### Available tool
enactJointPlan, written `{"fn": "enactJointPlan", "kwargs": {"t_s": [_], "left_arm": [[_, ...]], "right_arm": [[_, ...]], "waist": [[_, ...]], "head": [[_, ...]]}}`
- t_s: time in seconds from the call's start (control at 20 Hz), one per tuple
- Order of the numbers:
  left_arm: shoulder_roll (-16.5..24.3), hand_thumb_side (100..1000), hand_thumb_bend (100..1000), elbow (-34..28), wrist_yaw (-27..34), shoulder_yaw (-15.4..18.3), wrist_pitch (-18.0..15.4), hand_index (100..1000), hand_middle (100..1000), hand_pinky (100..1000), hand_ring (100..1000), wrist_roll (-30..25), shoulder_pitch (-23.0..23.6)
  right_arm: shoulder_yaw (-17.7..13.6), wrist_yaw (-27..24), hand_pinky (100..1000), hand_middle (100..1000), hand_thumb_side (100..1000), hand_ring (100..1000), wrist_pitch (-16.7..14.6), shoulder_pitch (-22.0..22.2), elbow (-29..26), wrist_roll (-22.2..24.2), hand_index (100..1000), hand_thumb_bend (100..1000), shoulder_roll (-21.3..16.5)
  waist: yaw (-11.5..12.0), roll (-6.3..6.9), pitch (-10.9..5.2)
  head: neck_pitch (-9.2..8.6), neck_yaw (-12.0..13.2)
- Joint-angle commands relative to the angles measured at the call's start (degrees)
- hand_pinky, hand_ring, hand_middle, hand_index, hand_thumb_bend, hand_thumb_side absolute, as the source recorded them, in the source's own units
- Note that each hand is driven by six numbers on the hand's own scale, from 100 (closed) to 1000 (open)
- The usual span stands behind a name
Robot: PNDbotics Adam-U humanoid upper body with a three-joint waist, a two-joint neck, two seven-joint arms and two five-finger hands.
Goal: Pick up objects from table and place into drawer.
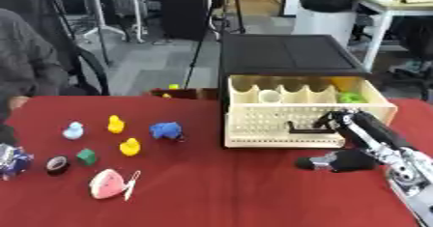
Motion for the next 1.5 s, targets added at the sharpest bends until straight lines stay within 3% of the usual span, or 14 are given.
{"fn": "enactJointPlan", "kwargs": {"t_s": [0.05,0.45,1.05,1.5], "left_arm": [[1.3,228,100,-0.7,-0.1,0.8,0.0,781,576,633,574,-0.1,-0.4],[1.7,230,100,-0.5,-0.3,0.8,0.1,780,576,634,575,-0.3,-0.2],[2.9,237,100,0.7,-2.5,0.7,0.3,776,574,634,575,-2.3,0.0],[6.8,251,341,5.1,-9.7,-2.1,1.0,773,570,637,576,-8.3,-3.0]], "right_arm": [[-0.8,-0.3,100,100,723,100,0.1,-0.9,-0.6,-0.5,795,1000,-0.9],[-1.2,-0.4,100,100,747,100,0.1,-0.3,-2.6,-1.4,794,1000,-1.0],[-2.6,-1.7,100,100,780,100,0.7,4.2,-12.3,-2.5,771,1000,-1.4],[-4.0,-3.3,100,100,797,100,1.0,8.9,-17.2,-4.6,772,1000,0.3]], "waist": [[-0.1,-0.01,-0.77],[-0.4,-0.17,-1.01],[-1.8,-1.18,-1.57],[-3.5,-1.80,-1.85]], "head": [[0.19,0.1],[0.44,0.1],[1.20,0.6],[1.65,1.3]]}}
